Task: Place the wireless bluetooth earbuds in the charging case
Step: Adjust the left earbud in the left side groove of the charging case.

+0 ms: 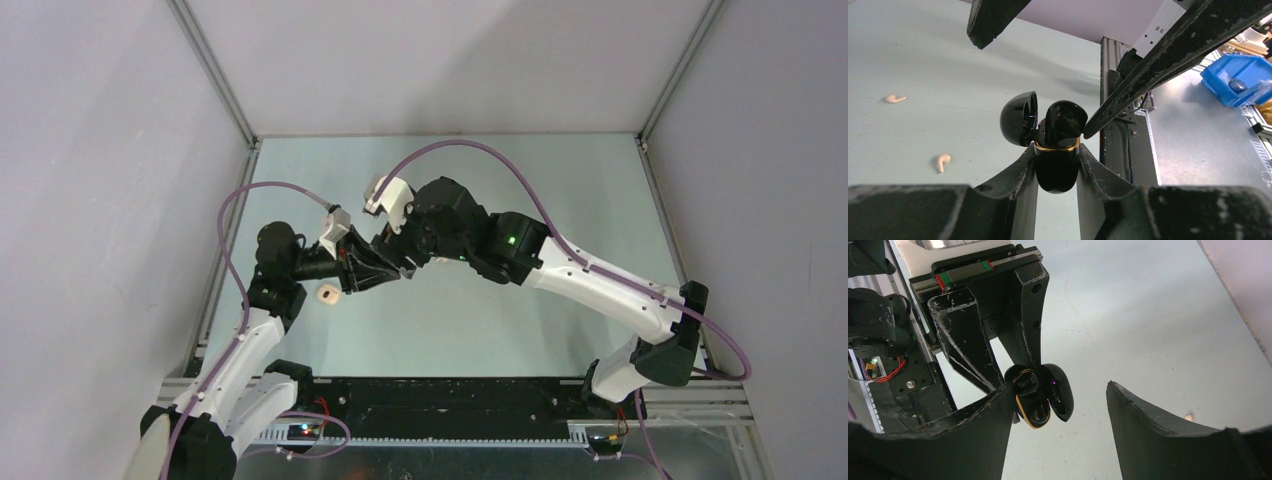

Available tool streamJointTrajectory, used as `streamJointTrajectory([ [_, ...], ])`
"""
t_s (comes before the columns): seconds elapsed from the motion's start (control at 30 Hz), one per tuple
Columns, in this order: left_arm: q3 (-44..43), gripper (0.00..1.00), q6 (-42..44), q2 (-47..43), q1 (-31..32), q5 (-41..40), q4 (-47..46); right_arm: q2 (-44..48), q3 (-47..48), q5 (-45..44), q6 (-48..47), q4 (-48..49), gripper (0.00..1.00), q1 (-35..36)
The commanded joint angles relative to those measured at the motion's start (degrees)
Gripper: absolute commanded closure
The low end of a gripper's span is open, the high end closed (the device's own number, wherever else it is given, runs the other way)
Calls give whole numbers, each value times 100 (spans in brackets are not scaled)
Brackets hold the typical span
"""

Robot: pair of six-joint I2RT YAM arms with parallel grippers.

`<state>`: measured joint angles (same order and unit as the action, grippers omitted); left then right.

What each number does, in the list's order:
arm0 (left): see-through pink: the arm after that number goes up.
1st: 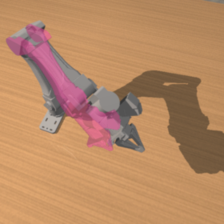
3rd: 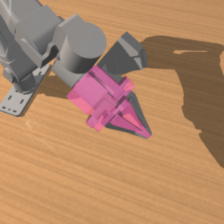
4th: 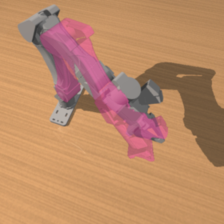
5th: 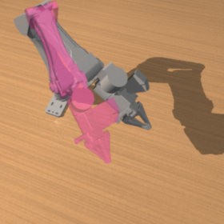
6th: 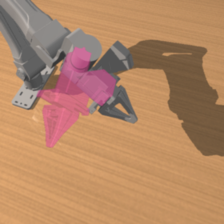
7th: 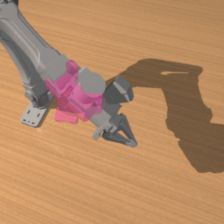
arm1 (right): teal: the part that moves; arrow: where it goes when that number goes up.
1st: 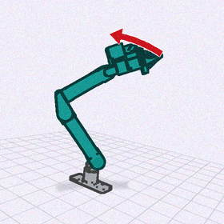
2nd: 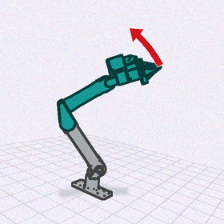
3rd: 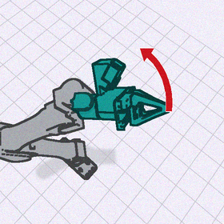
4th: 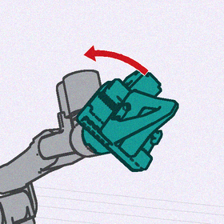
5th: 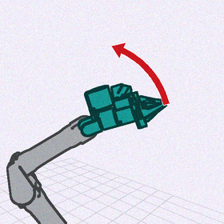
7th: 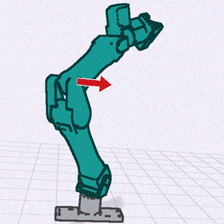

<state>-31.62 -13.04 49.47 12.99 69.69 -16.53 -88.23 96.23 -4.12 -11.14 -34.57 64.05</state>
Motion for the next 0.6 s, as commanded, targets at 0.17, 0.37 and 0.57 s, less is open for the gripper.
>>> streamJointTrajectory([
  [0.17, -266, 100, 65, -78, -32, 110, -114, 245, -74, -165, -187, 288, 29, -35],
  [0.37, -274, 100, 56, -71, -31, 131, -121, 359, -250, -220, -320, 342, 29, -36],
  [0.57, -292, 100, 49, -79, -33, 141, -105, 413, -338, -348, -388, 396, 29, -82],
])
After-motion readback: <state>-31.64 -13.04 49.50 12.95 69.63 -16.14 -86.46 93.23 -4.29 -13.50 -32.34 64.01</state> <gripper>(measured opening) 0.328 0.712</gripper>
